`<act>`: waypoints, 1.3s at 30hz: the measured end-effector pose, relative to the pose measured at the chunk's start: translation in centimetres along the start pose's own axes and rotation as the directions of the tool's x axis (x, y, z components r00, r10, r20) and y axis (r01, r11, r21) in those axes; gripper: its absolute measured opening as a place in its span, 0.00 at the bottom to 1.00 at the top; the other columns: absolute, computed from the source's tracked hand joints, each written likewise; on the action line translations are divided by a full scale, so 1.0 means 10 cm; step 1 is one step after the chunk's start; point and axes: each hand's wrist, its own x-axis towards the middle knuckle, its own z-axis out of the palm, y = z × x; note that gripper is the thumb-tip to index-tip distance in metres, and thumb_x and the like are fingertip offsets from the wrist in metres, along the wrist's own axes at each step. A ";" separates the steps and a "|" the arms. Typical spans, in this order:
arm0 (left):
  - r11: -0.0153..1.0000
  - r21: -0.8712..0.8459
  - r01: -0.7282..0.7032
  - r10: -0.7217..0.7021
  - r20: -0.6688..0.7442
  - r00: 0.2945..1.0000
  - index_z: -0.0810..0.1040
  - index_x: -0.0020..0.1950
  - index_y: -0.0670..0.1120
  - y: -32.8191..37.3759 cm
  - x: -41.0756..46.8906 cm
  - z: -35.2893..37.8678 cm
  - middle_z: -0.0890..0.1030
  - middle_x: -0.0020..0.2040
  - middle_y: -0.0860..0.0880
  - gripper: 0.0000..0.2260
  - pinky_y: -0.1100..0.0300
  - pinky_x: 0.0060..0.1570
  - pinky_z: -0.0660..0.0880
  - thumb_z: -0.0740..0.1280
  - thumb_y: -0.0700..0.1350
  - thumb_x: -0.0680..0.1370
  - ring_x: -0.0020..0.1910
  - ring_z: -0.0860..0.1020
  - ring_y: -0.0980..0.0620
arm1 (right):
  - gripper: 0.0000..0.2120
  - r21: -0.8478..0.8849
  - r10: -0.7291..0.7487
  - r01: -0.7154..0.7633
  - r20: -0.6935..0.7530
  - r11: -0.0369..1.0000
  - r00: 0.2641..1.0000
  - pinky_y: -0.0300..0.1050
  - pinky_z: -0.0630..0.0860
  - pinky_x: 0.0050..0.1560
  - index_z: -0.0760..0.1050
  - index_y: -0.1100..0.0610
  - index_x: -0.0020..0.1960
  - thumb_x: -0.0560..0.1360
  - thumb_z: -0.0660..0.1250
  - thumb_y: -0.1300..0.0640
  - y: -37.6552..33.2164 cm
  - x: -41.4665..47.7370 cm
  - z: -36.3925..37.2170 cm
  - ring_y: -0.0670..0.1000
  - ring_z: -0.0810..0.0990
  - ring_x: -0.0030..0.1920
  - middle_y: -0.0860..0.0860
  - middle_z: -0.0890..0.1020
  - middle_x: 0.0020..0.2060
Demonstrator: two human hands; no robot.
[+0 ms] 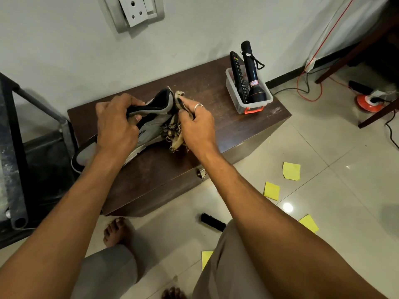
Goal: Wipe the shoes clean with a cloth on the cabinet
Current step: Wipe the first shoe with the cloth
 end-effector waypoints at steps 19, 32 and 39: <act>0.960 0.027 0.279 -0.280 0.068 0.958 0.72 0.60 0.65 0.01 0.04 -0.08 0.61 0.78 0.47 0.23 0.29 0.74 0.51 0.58 0.36 0.79 0.80 0.48 0.37 | 0.08 -0.092 0.123 -0.112 0.126 0.989 0.984 0.42 0.76 0.31 0.85 0.52 0.47 0.78 0.66 0.57 -0.09 -0.12 -0.02 0.42 0.76 0.29 0.49 0.84 0.34; 0.776 -0.217 0.593 -0.612 -0.029 0.790 0.49 0.82 0.55 -0.11 -0.03 -0.01 0.48 0.83 0.50 0.50 0.37 0.77 0.54 0.70 0.65 0.67 0.82 0.49 0.41 | 0.12 -0.019 0.120 -0.120 0.332 0.993 0.936 0.35 0.81 0.43 0.85 0.51 0.58 0.77 0.69 0.58 -0.24 -0.41 0.13 0.41 0.85 0.46 0.45 0.87 0.47; 0.795 -0.223 0.564 -0.573 0.030 0.819 0.51 0.82 0.55 -0.20 0.00 -0.02 0.45 0.84 0.50 0.44 0.36 0.77 0.53 0.66 0.58 0.69 0.81 0.47 0.40 | 0.13 -0.051 0.078 -0.067 0.278 0.996 0.957 0.38 0.82 0.49 0.85 0.53 0.58 0.77 0.67 0.60 -0.25 -0.58 0.19 0.40 0.83 0.48 0.44 0.86 0.49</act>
